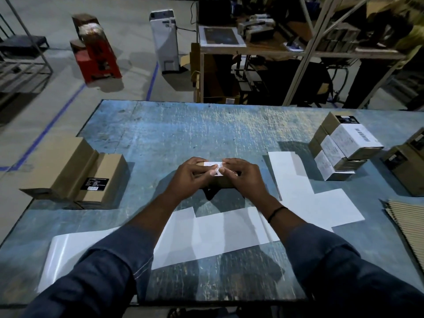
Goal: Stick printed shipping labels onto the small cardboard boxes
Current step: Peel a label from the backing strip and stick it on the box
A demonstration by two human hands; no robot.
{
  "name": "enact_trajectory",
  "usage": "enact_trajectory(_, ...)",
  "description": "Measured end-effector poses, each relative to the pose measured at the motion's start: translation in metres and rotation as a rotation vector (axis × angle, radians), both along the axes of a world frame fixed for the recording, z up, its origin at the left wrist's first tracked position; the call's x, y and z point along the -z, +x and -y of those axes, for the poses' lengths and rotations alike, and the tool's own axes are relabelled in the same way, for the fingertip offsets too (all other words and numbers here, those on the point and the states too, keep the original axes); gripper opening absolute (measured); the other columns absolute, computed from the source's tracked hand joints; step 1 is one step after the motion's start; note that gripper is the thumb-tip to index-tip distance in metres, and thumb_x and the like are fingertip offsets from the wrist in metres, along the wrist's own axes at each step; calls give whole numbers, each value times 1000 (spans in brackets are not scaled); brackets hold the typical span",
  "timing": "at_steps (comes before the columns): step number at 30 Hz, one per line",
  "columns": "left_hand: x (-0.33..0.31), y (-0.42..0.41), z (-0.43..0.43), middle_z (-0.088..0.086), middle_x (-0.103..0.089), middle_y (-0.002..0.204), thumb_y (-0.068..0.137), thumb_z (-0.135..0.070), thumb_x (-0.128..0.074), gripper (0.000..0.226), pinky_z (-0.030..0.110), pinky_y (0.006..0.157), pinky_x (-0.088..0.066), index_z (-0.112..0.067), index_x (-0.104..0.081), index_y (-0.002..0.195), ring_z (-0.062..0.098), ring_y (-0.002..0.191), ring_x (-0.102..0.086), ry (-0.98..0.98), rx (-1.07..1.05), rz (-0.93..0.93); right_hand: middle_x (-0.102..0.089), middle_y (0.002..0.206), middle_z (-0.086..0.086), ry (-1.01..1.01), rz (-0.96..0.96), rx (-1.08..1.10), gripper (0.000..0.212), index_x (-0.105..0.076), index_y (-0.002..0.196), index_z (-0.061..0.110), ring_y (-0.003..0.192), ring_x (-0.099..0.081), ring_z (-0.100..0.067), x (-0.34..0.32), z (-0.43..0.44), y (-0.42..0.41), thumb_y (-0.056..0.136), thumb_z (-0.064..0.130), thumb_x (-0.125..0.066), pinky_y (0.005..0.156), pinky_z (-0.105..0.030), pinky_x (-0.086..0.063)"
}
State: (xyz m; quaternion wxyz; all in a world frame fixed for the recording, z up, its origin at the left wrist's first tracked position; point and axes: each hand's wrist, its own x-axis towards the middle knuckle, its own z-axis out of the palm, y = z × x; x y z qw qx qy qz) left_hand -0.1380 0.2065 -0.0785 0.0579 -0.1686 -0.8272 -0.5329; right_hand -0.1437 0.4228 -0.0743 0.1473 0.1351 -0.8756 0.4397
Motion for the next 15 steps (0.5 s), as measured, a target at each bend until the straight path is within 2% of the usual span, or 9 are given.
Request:
enact_trajectory(3,3,0,0,-1,-68,113,86,-28,-82,25,19,90,-51,-24,-81,110,5,107,-64,-17,-14,-25,-77,112,3,-8,-10,5,24,-82,101,17,107,-69,-7,6,1,1,81,30,-84,98,-31,-54)
enact_trajectory(7,3,-5,8,-3,-69,115,87,-29,-81,28,19,90,-51,-25,-79,114,5,103,-64,-163,28,-121,-75,120,-1,194,-137,-117,24,-80,107,12,110,-68,-18,6,-11,-4,85,22,-81,97,-35,-54)
enact_trajectory(9,3,-8,9,1,-72,111,85,-33,-81,27,21,90,-49,-23,-80,111,8,99,-64,-251,31,-249,-73,123,-4,352,-227,-154,25,-78,110,11,111,-68,-25,8,-15,-6,88,23,-75,96,-36,-54)
enact_trajectory(12,15,-9,8,3,-74,113,81,-43,-79,32,29,96,-47,-26,-81,109,19,102,-63,-365,-49,-405,-71,127,-7,516,-331,-150,32,-74,117,10,113,-65,-30,10,-13,-4,97,32,-62,92,-40,-55)
enact_trajectory(15,17,-4,6,1,-73,116,81,-54,-76,39,32,97,-48,-28,-80,110,20,107,-64,-337,-81,-366,-69,128,-12,562,-417,-165,37,-71,118,4,115,-63,-32,15,-10,0,104,33,-52,90,-43,-54)
